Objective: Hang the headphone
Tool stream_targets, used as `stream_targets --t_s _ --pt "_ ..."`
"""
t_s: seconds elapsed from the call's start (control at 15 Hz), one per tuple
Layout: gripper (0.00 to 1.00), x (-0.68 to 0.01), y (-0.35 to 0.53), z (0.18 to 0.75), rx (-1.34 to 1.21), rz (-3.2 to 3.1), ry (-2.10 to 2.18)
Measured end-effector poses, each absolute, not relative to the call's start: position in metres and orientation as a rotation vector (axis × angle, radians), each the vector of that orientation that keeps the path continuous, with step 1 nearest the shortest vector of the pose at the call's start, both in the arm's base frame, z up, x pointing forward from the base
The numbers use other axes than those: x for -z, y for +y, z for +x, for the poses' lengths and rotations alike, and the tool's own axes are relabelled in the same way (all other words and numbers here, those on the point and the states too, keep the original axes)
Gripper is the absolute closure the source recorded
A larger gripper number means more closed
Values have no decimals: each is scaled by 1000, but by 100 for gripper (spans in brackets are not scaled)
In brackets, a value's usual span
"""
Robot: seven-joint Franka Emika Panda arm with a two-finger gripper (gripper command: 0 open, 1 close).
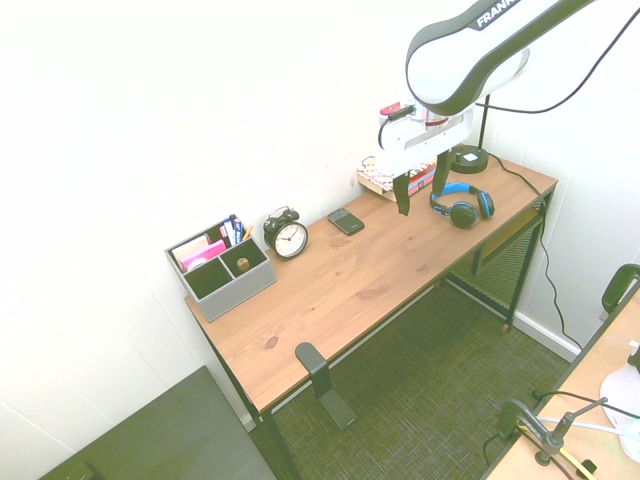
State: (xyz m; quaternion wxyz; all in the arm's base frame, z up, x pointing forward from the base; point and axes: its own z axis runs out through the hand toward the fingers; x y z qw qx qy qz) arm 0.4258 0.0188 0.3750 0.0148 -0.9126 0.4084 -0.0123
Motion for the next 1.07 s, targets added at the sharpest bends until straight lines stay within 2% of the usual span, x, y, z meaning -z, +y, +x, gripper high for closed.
stream_targets --t_s 0.2,0.47,0.73,1.07 --pt "0 -375 12 427 45 -2831 1294" --pt "0 -370 -55 457 210 -2665 1592" --pt "0 -337 -125 496 339 -2425 1916" --pt "0 -289 -195 510 301 -2159 2238"
